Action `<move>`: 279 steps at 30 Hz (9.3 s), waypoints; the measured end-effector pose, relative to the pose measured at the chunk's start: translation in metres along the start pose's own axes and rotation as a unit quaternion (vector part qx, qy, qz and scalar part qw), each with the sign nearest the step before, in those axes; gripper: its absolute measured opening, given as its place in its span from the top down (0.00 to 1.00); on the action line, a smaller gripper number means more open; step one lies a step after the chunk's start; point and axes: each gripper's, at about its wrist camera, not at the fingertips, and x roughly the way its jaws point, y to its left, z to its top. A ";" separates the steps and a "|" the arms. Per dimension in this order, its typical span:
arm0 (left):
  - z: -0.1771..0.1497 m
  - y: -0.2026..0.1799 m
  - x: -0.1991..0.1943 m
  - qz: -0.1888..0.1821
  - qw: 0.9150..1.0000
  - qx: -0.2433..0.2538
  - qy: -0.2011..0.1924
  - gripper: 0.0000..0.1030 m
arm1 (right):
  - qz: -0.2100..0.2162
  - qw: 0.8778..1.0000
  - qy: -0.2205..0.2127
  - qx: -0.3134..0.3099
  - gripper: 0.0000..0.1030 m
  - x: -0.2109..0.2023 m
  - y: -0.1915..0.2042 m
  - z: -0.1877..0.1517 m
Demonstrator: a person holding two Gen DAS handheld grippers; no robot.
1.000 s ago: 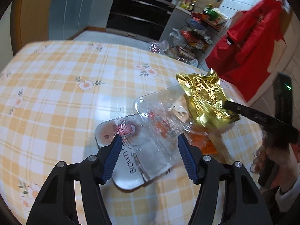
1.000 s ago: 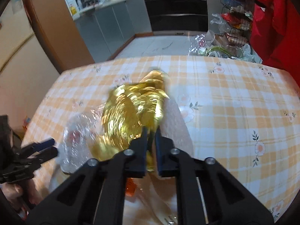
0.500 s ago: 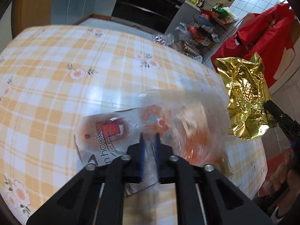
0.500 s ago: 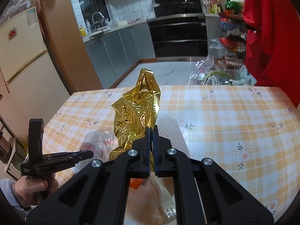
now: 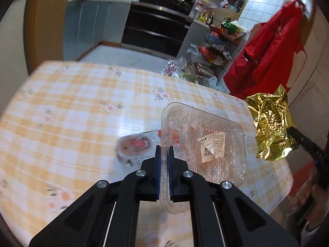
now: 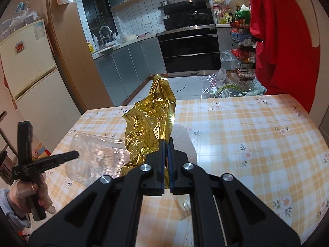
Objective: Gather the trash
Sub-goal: 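Carry the clear tray over the bin and open the left tool while the right tool holds the foil, then lower the gold foil wrapper into the brown bin with the right tool, then move the left tool to the flower-print bag while the right tool reaches the wrapped plastic fork, then grasp the clear flower-print bag with the left tool while the right tool grasps the wrapped fork, then carry the bag and fork over the brown bin and open both tools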
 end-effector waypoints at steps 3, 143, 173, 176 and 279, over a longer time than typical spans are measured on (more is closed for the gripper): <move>-0.009 -0.003 -0.031 0.017 0.999 0.030 -0.011 0.94 | 0.001 1.000 -0.007 0.000 0.94 -0.021 0.004 -0.005; -0.070 -0.005 -0.001 0.044 0.997 0.068 0.006 0.06 | -0.030 0.978 0.182 -0.094 0.32 0.097 -0.014 -0.088; -0.003 -0.037 0.176 -0.071 0.908 0.383 0.151 0.26 | -0.010 0.974 0.222 -0.049 0.78 0.135 -0.031 -0.097; -0.003 -0.035 0.180 -0.084 0.904 0.390 0.157 0.35 | -0.010 0.974 0.220 -0.052 0.78 0.132 -0.030 -0.096; -0.183 0.006 -0.203 0.032 0.993 0.025 -0.111 0.06 | 0.081 0.975 0.166 -0.124 0.44 -0.094 0.141 -0.171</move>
